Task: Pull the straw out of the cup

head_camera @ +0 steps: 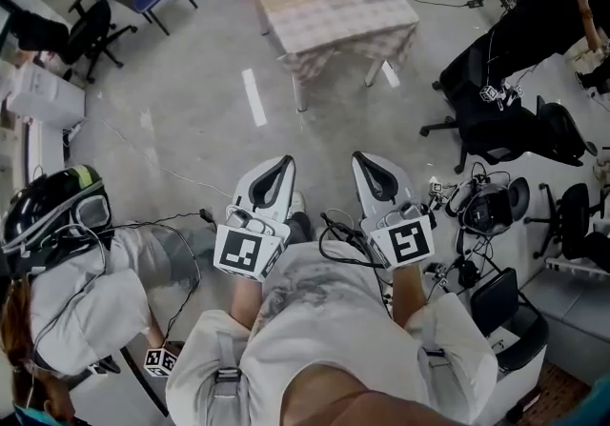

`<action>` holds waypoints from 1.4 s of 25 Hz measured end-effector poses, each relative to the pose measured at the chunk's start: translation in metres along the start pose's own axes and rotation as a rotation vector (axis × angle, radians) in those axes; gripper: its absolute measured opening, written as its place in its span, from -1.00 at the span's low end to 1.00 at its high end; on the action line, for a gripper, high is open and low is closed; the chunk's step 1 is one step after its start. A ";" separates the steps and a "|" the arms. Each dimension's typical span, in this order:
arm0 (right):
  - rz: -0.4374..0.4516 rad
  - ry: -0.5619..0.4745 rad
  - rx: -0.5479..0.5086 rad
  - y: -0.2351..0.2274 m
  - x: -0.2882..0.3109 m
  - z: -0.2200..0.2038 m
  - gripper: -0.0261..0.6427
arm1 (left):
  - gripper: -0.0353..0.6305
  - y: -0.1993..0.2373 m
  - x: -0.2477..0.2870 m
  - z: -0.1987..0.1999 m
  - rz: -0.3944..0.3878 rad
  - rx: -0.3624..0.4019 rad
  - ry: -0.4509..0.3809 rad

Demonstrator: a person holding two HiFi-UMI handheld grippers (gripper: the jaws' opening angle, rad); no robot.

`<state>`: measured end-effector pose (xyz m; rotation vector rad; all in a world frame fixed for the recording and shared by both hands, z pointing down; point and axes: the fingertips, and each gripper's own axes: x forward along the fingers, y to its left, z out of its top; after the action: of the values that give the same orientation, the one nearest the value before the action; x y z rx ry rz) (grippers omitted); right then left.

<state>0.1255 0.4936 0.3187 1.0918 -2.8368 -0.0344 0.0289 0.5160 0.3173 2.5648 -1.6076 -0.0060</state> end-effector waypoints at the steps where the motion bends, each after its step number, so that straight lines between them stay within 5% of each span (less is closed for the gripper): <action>1: -0.003 0.004 -0.002 -0.003 0.009 -0.001 -0.89 | -0.90 0.008 0.006 0.000 -0.005 -0.003 0.000; 22: -0.111 0.052 0.008 -0.056 0.133 0.002 -0.89 | -0.90 0.117 0.099 0.009 -0.115 -0.032 0.026; 35: -0.076 0.044 -0.008 -0.127 0.202 0.000 -0.89 | -0.90 0.159 0.185 0.010 -0.072 -0.038 0.040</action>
<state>0.0618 0.2640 0.3287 1.1838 -2.7535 -0.0270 -0.0340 0.2806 0.3336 2.5757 -1.4858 0.0081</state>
